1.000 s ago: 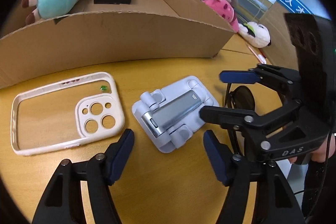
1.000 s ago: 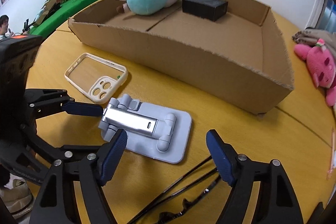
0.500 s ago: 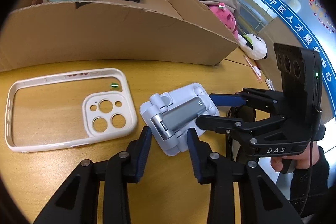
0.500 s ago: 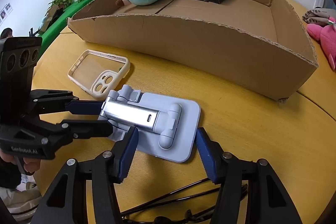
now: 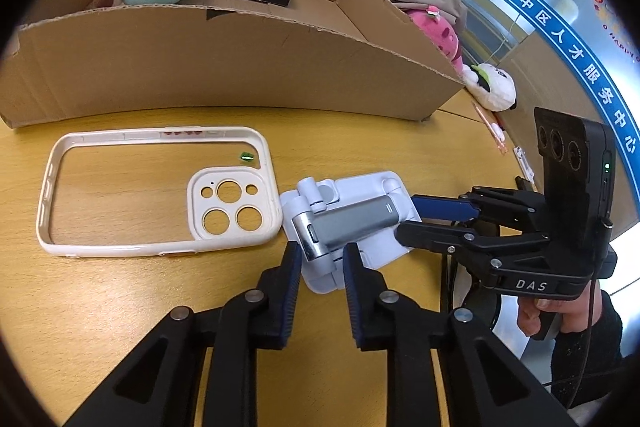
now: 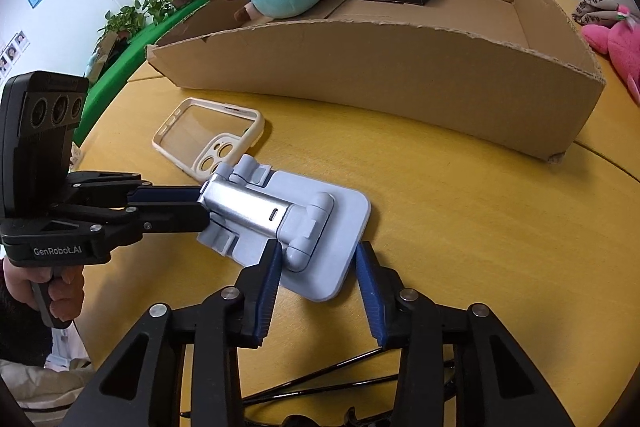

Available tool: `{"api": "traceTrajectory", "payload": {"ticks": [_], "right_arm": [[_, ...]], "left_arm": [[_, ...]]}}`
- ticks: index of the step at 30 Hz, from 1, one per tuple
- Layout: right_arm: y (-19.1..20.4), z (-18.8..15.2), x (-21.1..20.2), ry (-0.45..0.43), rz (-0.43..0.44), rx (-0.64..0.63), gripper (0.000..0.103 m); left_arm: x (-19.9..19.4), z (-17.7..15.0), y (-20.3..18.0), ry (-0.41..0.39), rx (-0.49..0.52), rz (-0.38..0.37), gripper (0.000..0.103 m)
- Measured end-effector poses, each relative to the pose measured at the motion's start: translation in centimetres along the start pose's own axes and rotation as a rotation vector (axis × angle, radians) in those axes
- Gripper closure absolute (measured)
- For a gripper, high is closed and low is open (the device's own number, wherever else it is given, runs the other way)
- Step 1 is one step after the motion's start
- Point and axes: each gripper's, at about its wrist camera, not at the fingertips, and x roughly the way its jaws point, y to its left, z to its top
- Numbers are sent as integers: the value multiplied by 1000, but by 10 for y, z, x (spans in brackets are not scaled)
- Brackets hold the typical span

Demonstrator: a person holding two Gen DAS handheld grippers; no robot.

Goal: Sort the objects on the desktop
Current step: 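Lift the phone stand with both tools and carry it over the cardboard box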

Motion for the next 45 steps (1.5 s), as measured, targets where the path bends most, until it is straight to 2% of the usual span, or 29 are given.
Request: {"api": "traceTrajectory", "payload": {"ticks": [2, 4, 5, 6, 14, 19, 26, 32, 39, 45], "right_arm": [[0, 0, 0, 2, 5, 2, 62], [2, -1, -1, 1, 2, 2, 62], [2, -2, -1, 0, 1, 3, 62], [2, -2, -1, -1, 2, 5, 63], [7, -8, -3, -16, 16, 24, 63], [18, -5, -20, -65, 32, 23, 63], [42, 25, -60, -173, 8, -43, 63], [56, 59, -82, -254, -7, -92, 63], [73, 102, -81, -304, -3, -121, 63], [81, 140, -66, -324, 35, -119, 63]], "left_arm": [[4, -1, -3, 10, 10, 11, 66], [4, -4, -7, 1, 27, 19, 64], [3, -5, -8, -1, 34, 26, 64], [2, -5, -6, -1, 32, 33, 72], [-10, -12, 2, -6, -6, 28, 74], [-38, -9, -2, -67, -2, 17, 74], [-85, 16, -16, -191, 55, 35, 74], [-111, 45, -16, -262, 92, 59, 74], [-133, 71, 4, -314, 109, 87, 74], [-147, 100, 31, -334, 103, 108, 74]]}}
